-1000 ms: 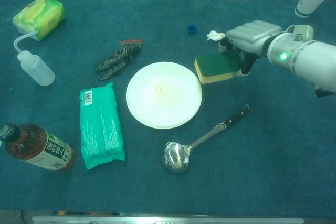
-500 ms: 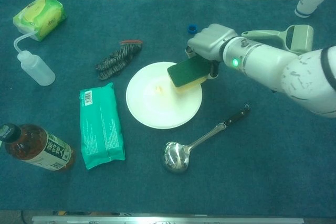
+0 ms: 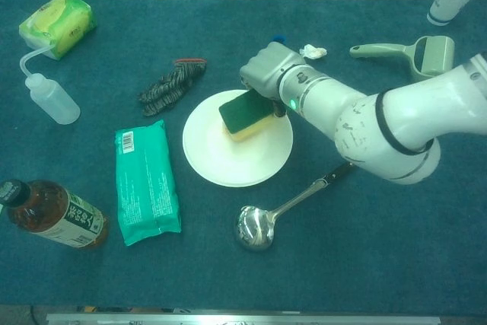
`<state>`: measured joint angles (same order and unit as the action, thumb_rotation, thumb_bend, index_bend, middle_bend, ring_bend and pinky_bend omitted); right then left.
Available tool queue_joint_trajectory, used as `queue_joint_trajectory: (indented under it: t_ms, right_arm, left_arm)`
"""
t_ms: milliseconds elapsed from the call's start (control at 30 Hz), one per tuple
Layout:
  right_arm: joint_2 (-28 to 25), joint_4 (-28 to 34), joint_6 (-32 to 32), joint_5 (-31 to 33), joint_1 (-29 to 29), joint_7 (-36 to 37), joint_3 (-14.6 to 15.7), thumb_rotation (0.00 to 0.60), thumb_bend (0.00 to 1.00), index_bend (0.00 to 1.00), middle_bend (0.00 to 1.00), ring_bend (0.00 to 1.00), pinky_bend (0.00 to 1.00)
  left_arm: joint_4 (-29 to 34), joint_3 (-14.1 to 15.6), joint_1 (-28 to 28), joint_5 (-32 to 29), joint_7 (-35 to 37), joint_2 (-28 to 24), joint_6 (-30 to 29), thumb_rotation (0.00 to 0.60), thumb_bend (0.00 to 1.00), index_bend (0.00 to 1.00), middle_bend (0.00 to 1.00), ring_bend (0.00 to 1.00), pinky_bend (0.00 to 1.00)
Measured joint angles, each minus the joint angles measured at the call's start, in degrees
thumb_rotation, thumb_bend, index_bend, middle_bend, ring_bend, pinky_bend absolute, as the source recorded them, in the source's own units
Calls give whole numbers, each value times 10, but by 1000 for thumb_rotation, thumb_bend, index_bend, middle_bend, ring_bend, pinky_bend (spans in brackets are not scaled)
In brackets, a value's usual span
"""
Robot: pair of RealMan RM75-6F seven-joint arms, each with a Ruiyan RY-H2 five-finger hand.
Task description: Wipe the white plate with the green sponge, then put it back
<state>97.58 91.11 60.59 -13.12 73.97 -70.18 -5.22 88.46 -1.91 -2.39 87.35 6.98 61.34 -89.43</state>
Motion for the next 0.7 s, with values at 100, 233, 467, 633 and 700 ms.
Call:
queue_joint_trajectory:
  t_ms: [100, 233, 467, 633, 700]
  right_arm:
    - [16, -10, 4, 0, 6, -4, -2, 600, 259, 519, 422, 359, 612]
    - [32, -24, 10, -9, 10, -12, 3, 600, 258, 519, 422, 359, 612]
    - [36, -32, 17, -4, 9, -28, 17, 600, 258, 519, 422, 360, 612]
    - [29, -30, 23, -2, 5, -37, 24, 600, 258, 519, 422, 359, 612]
    - [26, -28, 25, -2, 4, -40, 26, 600, 258, 519, 422, 360, 612]
  left_arm:
    - [-6, -1, 1, 1, 7, 2, -2, 600, 469, 144, 155, 90, 133]
    - [-12, -1, 2, 2, 14, 4, -4, 600, 469, 144, 155, 89, 133]
    - [-19, -1, 3, 3, 20, 8, -3, 600, 469, 144, 155, 89, 133]
    - [-21, -1, 2, 5, 19, 11, -1, 600, 469, 144, 155, 89, 133]
    - [-21, -1, 2, 4, 18, 11, -1, 600, 469, 144, 155, 89, 133]
